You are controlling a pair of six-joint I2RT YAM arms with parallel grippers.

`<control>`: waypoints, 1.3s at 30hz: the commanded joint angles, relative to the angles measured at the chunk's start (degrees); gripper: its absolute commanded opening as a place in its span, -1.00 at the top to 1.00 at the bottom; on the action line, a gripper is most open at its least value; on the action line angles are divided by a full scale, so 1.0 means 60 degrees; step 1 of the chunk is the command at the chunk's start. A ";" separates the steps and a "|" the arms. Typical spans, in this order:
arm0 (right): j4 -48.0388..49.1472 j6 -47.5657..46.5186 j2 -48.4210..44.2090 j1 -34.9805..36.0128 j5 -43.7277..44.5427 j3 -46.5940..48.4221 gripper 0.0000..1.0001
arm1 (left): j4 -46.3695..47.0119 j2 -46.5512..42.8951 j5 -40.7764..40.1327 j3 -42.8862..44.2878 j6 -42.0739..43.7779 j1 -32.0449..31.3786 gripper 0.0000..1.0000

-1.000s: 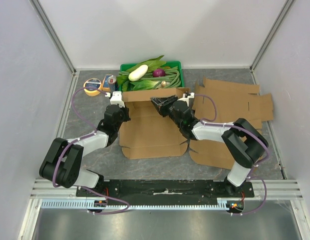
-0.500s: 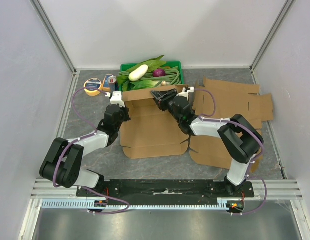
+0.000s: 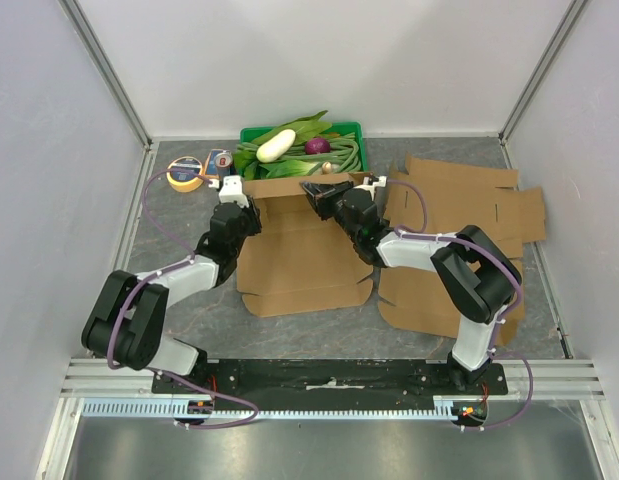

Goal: Fold the paper box

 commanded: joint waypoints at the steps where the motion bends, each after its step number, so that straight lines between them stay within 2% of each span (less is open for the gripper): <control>1: -0.0331 0.0530 -0.0067 -0.0018 -0.0134 0.0323 1.00 | 0.0508 0.0530 -0.0337 0.0810 0.0175 -0.0013 0.26; 3: -0.0258 0.0677 -0.0008 -0.0018 -0.0207 0.0323 1.00 | 0.0551 0.0707 -0.0337 0.0928 0.0248 -0.0013 0.26; 6: -0.0273 0.0853 0.0051 -0.0018 -0.0295 0.0338 1.00 | 0.0580 0.1044 -0.0381 0.1104 0.0191 -0.0013 -0.01; 11: -0.0463 0.1350 0.0094 -0.0047 -0.0354 0.0397 1.00 | 0.0829 0.1571 -0.0425 0.1309 -0.0160 -0.0013 -0.06; 13: -0.0433 0.1439 0.0124 -0.0062 -0.0369 0.0441 1.00 | 0.0946 0.1703 -0.0541 0.1412 -0.0410 -0.0028 0.03; 14: -0.0535 0.1468 0.0109 -0.0077 -0.0354 0.0484 1.00 | 0.0932 0.1820 -0.0716 0.1470 -0.0512 -0.0028 0.18; 15: -0.0710 0.1469 0.0124 -0.0077 -0.0325 0.0572 1.00 | 0.0831 0.1864 -0.1008 0.1587 -0.0847 -0.0057 0.53; 17: -0.0814 0.1570 0.0124 -0.0091 -0.0208 0.0616 1.00 | 0.0494 0.1981 -0.2106 0.1749 -0.1244 -0.0101 0.84; 18: -0.0684 0.1673 0.0225 -0.0106 -0.0164 0.0616 1.00 | -0.0145 0.2112 -0.2530 0.1996 -0.1623 -0.0203 0.96; 19: -0.0639 0.1761 0.0284 -0.0077 -0.0105 0.0616 1.00 | -0.0645 0.2215 -0.3549 0.2201 -0.1858 -0.0276 0.96; 21: -0.0218 0.1966 0.0576 -0.0062 0.0041 0.0646 1.00 | -0.2135 0.2449 -0.4376 0.2713 -0.2650 -0.0438 0.96; 23: 0.0164 0.2054 0.0695 0.0011 0.0245 0.0602 1.00 | -0.2232 0.2451 -0.5153 0.2716 -0.2754 -0.0685 0.96; 25: 0.0342 0.2113 0.0739 0.0040 0.0392 0.0529 1.00 | -0.3457 0.2684 -0.6073 0.3051 -0.3148 -0.0775 0.96; 30: 0.0621 0.2289 0.0725 0.0216 0.0525 0.0397 1.00 | -0.4690 0.3241 -0.6577 0.3857 -0.4188 -0.0746 0.96; 32: 0.0664 0.2275 0.0651 0.0274 0.0554 0.0295 1.00 | -0.5759 0.3490 -0.6446 0.4354 -0.4845 -0.0731 0.96; 33: 0.0650 0.2245 0.0564 0.0260 0.0612 0.0251 1.00 | -0.5791 0.3520 -0.6083 0.4357 -0.4820 -0.0731 0.96; 34: 0.0650 0.2115 0.0520 0.0246 0.0656 0.0221 1.00 | -0.5124 0.3331 -0.5702 0.4255 -0.4718 -0.0731 0.96; 35: 0.0520 0.1983 0.0461 0.0202 0.0642 0.0221 1.00 | -0.4523 0.3098 -0.5234 0.3732 -0.3992 -0.0687 0.90; 36: 0.0533 0.1865 0.0388 0.0173 0.0599 0.0192 1.00 | -0.3952 0.2863 -0.3997 0.3393 -0.3651 -0.0629 0.74; 37: 0.0562 0.1792 0.0373 0.0129 0.0584 0.0148 1.00 | -0.3293 0.2629 -0.3375 0.3056 -0.3343 -0.0570 0.59; 38: 0.0577 0.1791 0.0358 0.0099 0.0584 0.0090 1.00 | -0.2185 0.2075 -0.2963 0.2299 -0.2920 -0.0526 0.20; 39: 0.0635 0.1777 0.0402 0.0085 0.0540 0.0075 1.00 | -0.1506 0.1867 -0.2060 0.1929 -0.2698 -0.0497 0.08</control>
